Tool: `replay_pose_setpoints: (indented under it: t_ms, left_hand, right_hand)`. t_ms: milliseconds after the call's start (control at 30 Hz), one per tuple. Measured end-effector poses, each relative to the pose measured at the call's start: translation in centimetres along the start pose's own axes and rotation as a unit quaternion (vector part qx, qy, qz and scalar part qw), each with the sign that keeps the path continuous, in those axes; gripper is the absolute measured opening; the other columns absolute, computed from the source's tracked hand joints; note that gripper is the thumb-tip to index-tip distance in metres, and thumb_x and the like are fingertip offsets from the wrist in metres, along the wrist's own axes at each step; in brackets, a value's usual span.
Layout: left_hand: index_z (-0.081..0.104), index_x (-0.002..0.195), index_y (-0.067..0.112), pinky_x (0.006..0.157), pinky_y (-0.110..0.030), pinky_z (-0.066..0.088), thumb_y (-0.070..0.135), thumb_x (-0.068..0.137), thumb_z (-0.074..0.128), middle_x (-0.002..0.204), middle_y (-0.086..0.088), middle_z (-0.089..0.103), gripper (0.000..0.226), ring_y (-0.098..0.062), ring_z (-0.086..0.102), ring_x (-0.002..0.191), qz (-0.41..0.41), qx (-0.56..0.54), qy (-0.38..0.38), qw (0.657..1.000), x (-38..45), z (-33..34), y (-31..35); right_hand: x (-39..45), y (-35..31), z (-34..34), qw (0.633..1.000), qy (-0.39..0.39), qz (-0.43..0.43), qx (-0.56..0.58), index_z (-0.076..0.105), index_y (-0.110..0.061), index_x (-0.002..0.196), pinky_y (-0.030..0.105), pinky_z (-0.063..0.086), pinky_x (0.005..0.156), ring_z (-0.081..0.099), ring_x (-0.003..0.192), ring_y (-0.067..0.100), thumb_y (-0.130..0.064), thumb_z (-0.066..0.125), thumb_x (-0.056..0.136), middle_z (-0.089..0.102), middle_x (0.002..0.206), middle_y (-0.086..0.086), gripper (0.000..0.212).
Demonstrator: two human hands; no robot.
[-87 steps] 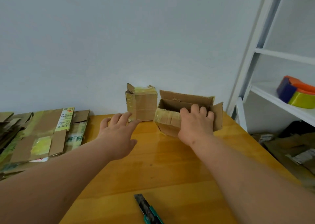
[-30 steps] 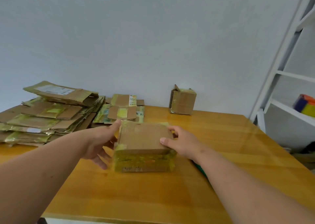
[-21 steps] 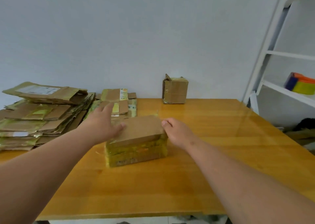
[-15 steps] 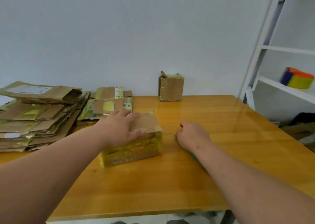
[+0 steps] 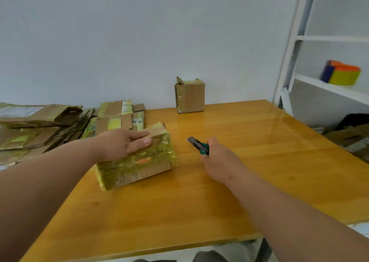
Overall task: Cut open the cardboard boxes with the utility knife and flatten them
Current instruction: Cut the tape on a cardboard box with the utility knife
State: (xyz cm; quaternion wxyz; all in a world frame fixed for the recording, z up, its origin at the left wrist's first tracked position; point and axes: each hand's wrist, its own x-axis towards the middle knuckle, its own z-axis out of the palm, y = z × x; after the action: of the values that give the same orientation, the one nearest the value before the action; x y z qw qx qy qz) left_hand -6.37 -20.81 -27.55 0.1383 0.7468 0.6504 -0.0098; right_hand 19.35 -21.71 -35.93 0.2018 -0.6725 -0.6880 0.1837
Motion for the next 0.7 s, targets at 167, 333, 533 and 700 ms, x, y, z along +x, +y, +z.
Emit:
replay_pose_setpoints:
  t_ms: [167, 333, 533, 700]
  left_hand:
    - [0.048, 0.135, 0.049, 0.099, -0.037, 0.039, 0.096, 0.047, 0.016, 0.135, -0.001, 0.058, 0.105, -0.023, 0.053, 0.119, 0.021, -0.031, 0.040, 0.998, 0.9, -0.1, -0.8]
    - [0.058, 0.128, 0.043, 0.092, -0.032, 0.038, 0.094, 0.047, 0.013, 0.127, -0.001, 0.063, 0.106, -0.018, 0.053, 0.105, 0.018, -0.043, 0.056, 0.997, 1.5, -0.2, -0.4]
    - [0.062, 0.124, 0.040, 0.089, -0.031, 0.037, 0.095, 0.047, 0.015, 0.098, 0.007, 0.061, 0.105, -0.015, 0.054, 0.096, 0.016, -0.056, 0.056, 0.997, 2.1, -0.2, -0.7]
    - [0.060, 0.129, 0.037, 0.090, -0.034, 0.038, 0.095, 0.048, 0.013, 0.103, 0.004, 0.061, 0.110, -0.016, 0.053, 0.096, 0.016, -0.054, 0.053, 0.997, 2.4, -0.3, -0.6]
  right_hand:
    - [-0.3, -1.2, -0.1, 0.992, 0.032, -0.099, 0.075, 0.044, -0.023, 0.119, 0.044, 0.050, 0.069, 0.056, 0.080, 0.023, -0.027, 0.048, 0.100, 0.055, 0.095, 0.000, 0.020]
    - [0.3, -1.7, 1.1, 0.988, 0.060, -0.122, 0.075, 0.043, -0.030, 0.140, 0.044, 0.050, 0.084, 0.055, 0.096, 0.022, -0.040, 0.041, 0.102, 0.055, 0.113, 0.000, 0.039]
    - [0.8, -1.8, 1.4, 0.985, 0.098, -0.126, 0.072, 0.040, -0.031, 0.146, 0.042, 0.050, 0.084, 0.055, 0.098, 0.019, -0.041, 0.039, 0.104, 0.055, 0.115, -0.002, 0.043]
    - [0.9, -1.8, 1.5, 0.981, 0.122, -0.128, 0.077, 0.042, -0.031, 0.145, 0.039, 0.051, 0.078, 0.056, 0.092, 0.018, -0.041, 0.040, 0.104, 0.055, 0.111, -0.003, 0.043]
